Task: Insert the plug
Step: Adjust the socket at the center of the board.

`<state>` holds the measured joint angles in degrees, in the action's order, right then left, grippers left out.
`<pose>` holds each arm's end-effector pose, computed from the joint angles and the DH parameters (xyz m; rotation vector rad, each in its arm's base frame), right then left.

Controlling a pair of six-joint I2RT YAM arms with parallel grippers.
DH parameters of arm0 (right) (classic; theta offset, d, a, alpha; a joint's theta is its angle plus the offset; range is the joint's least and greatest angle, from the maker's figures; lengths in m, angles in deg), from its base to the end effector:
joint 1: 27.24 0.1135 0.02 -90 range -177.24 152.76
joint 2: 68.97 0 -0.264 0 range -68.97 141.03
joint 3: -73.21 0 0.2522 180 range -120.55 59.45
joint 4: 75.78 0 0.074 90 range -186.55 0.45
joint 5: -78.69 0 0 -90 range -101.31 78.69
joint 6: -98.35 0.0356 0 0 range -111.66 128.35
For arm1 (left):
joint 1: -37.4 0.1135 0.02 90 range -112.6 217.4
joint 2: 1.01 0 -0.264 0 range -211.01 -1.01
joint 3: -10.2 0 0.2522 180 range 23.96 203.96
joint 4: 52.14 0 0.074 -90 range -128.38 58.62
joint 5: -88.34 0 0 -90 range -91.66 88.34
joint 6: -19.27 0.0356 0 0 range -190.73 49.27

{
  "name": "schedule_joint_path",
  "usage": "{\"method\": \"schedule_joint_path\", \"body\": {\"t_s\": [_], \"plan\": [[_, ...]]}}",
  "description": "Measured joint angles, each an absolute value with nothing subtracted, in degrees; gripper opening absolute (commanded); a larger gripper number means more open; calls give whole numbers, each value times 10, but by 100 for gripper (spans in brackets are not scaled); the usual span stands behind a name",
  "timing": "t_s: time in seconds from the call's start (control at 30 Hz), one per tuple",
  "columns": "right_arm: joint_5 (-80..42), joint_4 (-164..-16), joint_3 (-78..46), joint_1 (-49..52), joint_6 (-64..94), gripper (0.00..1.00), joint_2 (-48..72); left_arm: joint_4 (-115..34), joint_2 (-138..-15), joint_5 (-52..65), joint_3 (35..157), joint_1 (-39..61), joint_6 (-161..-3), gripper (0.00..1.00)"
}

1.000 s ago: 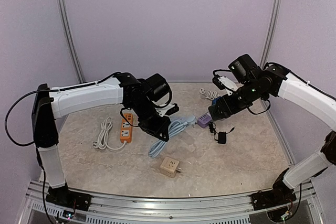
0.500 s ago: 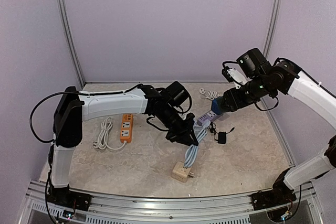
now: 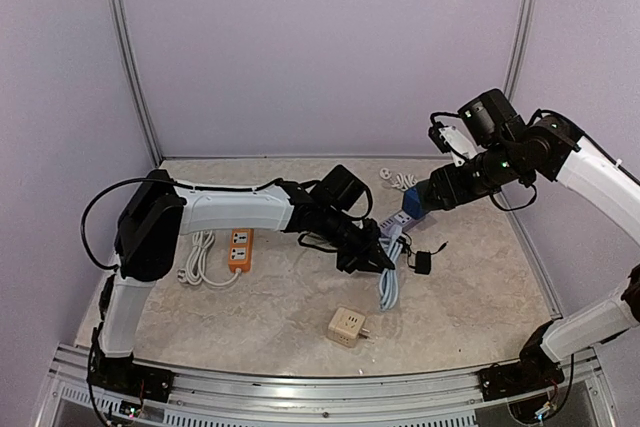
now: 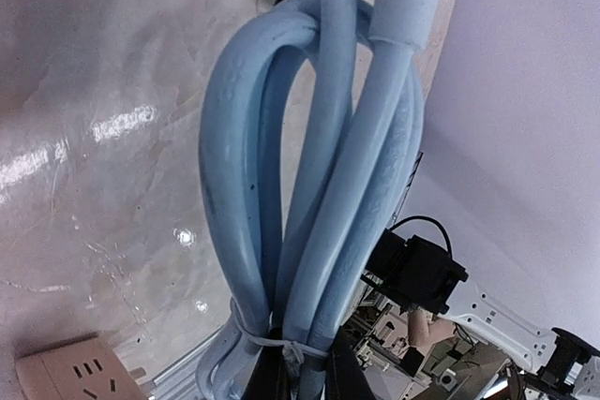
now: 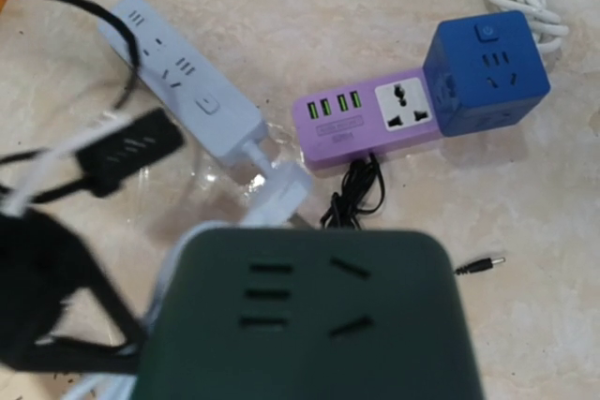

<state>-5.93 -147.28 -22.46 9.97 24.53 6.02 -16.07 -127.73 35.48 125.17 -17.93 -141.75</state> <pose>0.2065 0.1526 0.3727 -0.4109 2.4406 0.2918 0.2631 -0.4181 0.1979 0.0211 -2.6191 1.2878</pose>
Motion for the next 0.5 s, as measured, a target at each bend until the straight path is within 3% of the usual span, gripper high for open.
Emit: {"method": "schedule_joint_path", "body": {"t_s": [0.1, 0.17, 0.23, 0.3, 0.33, 0.37, 0.4, 0.5], "plan": [[-60, -1473, -225, 100, 246, 0, 60, -189, -1314, 352, 1252, -180, -1444, 0], [-61, -1473, -225, 100, 246, 0, 60, -208, -1341, 354, 1252, -181, -1459, 8], [-61, -1473, -225, 100, 246, 0, 60, -232, -1363, 357, 1252, -182, -1471, 24], [-61, -1474, -225, 100, 246, 0, 60, -253, -1371, 360, 1252, -184, -1478, 47], [-61, -1474, -225, 100, 246, 0, 60, -261, -1371, 360, 1252, -184, -1476, 65], [-61, -1475, -225, 100, 246, 0, 60, -272, -1370, 361, 1252, -184, -1479, 94], [-61, -1475, -225, 100, 246, 0, 60, -281, -1368, 360, 1252, -184, -1477, 98], [-61, -1476, -225, 100, 246, 0, 60, -301, -1355, 357, 1252, -184, -1467, 99]]}}
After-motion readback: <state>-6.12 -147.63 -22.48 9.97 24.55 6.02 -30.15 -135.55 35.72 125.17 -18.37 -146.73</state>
